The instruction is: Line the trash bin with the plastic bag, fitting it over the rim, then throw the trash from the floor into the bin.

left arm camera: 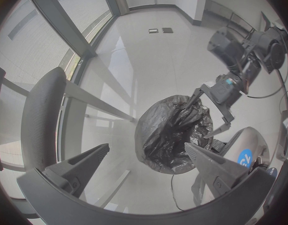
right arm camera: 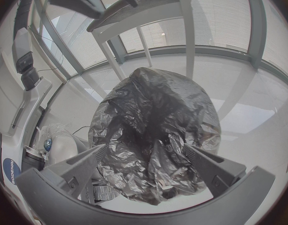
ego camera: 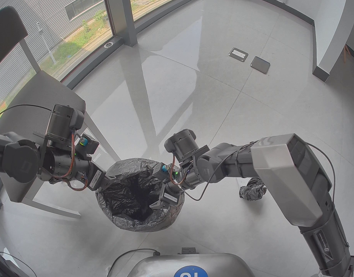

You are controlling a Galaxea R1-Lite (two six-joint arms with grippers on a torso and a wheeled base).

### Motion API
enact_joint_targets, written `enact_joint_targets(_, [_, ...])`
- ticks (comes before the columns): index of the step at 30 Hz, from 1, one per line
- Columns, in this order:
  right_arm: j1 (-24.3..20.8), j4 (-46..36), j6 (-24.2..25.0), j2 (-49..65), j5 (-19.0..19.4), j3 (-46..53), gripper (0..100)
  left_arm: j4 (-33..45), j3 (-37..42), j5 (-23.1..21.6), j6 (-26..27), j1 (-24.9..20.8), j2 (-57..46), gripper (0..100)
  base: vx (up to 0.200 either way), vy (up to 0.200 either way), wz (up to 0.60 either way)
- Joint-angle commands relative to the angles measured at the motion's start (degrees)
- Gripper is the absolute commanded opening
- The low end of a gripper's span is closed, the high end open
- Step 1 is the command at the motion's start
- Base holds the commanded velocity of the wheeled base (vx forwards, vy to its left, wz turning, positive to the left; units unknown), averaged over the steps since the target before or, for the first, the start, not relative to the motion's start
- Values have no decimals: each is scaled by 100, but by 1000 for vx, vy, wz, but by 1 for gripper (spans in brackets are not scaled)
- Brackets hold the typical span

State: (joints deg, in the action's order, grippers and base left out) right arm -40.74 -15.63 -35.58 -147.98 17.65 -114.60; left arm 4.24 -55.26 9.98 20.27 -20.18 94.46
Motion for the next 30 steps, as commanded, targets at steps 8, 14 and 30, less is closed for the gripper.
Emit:
enact_joint_targets(8, [585, -300, 438, 947, 1, 1, 100, -275, 121, -155, 73, -259, 503, 100, 0, 0, 0])
enact_joint_targets(14, [734, -555, 491, 1386, 1, 1, 100, -284, 103, -146, 337, -285, 705, 100, 0, 0, 0])
enact_joint_targets(30, [1947, -1795, 473, 3821, 10, 404, 100, -916, -1022, 241, 750, -470, 2375, 100, 0, 0, 0])
